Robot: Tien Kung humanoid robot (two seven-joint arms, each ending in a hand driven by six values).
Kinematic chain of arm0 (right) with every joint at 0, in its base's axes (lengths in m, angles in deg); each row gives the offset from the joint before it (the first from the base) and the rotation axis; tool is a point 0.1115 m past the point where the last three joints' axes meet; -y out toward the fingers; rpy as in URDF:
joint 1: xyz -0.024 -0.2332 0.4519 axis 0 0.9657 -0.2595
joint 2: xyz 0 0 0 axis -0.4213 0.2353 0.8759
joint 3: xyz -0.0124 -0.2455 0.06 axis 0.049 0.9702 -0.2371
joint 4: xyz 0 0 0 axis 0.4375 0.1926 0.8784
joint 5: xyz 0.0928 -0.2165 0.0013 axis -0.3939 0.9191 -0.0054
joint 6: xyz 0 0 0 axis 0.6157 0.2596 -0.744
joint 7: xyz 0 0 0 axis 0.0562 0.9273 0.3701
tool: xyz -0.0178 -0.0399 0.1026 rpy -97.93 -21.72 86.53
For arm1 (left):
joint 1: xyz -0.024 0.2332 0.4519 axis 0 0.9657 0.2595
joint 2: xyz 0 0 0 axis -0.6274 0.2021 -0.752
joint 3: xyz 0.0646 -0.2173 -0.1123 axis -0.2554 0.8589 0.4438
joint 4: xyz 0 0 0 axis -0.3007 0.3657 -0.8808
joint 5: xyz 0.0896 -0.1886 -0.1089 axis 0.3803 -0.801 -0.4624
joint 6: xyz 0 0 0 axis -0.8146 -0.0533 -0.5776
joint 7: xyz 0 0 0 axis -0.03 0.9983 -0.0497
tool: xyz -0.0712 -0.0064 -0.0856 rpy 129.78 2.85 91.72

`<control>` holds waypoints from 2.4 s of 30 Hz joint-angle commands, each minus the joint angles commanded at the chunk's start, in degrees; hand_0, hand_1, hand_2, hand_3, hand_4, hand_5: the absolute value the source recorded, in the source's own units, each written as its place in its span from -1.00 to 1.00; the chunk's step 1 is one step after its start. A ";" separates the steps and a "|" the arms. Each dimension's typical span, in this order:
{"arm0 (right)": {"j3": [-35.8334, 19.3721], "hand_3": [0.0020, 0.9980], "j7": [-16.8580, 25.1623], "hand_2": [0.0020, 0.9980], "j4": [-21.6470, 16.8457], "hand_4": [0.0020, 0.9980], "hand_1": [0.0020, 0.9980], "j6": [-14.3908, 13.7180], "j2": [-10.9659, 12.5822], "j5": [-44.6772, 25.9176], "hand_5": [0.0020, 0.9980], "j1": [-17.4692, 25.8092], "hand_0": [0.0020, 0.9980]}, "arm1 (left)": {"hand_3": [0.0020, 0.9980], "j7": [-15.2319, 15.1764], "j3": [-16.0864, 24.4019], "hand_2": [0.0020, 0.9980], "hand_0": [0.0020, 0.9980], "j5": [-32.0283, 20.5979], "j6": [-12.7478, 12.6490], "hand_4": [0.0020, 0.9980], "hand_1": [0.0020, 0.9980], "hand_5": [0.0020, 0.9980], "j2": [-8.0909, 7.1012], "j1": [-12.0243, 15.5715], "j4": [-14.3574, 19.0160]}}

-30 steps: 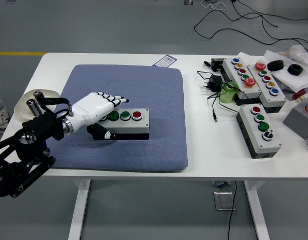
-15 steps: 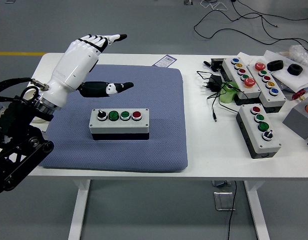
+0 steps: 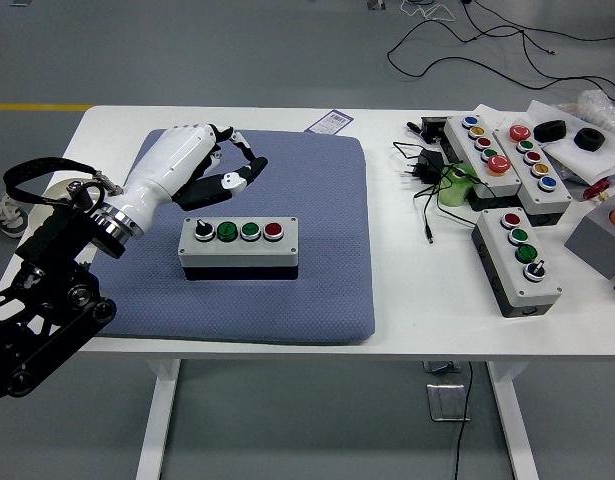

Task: Pick up the button,place it on the desk,press the button,press the button

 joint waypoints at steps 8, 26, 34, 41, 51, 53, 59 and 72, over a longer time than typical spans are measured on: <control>-0.01 0.28 0.00 0.39 0.00 -0.36 0.30 -0.02 0.02 0.05 -0.62 0.02 0.35 | 0.09 3.35 -0.83 -1.00 -0.97 3.57 6.69 0.28 -1.00 0.94 0.07 -0.11 -0.29; -0.21 0.28 -0.19 0.39 0.00 -0.36 0.30 -0.01 -0.06 0.07 -0.62 0.15 0.35 | 0.16 6.36 -4.60 -1.00 -0.97 4.81 8.08 0.27 -1.00 0.80 0.92 -0.25 -1.62; -0.41 0.28 -0.22 0.39 0.00 -0.36 0.30 0.02 -0.04 0.30 -0.62 0.42 0.35 | 0.14 6.44 -5.81 -1.00 -0.97 4.65 8.13 0.26 -1.00 0.77 0.83 0.04 -2.10; -0.24 0.28 -0.18 0.39 0.00 -0.36 0.30 -0.01 -0.05 0.02 -0.62 0.59 0.35 | 0.15 6.59 -5.93 -1.00 -0.97 5.04 8.03 0.26 -1.00 0.79 0.76 0.59 -3.41; 0.23 0.28 -0.12 0.39 0.00 -0.36 0.30 0.00 -0.05 -0.65 -0.62 0.46 0.35 | 0.14 7.00 -6.38 -1.00 -0.97 5.71 10.75 0.26 -1.00 0.79 0.49 0.66 -3.82; 0.29 0.28 -0.10 0.39 0.00 -0.36 0.30 0.00 -0.04 -0.75 -0.62 0.43 0.35 | 0.12 7.05 -6.35 -1.00 -0.97 5.79 11.06 0.26 -1.00 0.79 0.41 0.64 -3.85; 0.49 0.28 -0.02 0.39 0.00 -0.36 0.30 -0.02 0.00 -1.01 -0.62 0.36 0.35 | 0.11 7.20 -5.62 -1.00 -0.97 6.31 11.45 0.26 -1.00 0.79 0.29 0.70 -3.84; 0.73 0.28 -0.03 0.39 0.00 -0.36 0.30 0.02 0.03 -1.26 -0.63 0.18 0.35 | 0.16 5.82 -5.00 -1.00 -0.96 3.36 4.09 0.25 -1.00 0.85 0.63 0.40 -1.03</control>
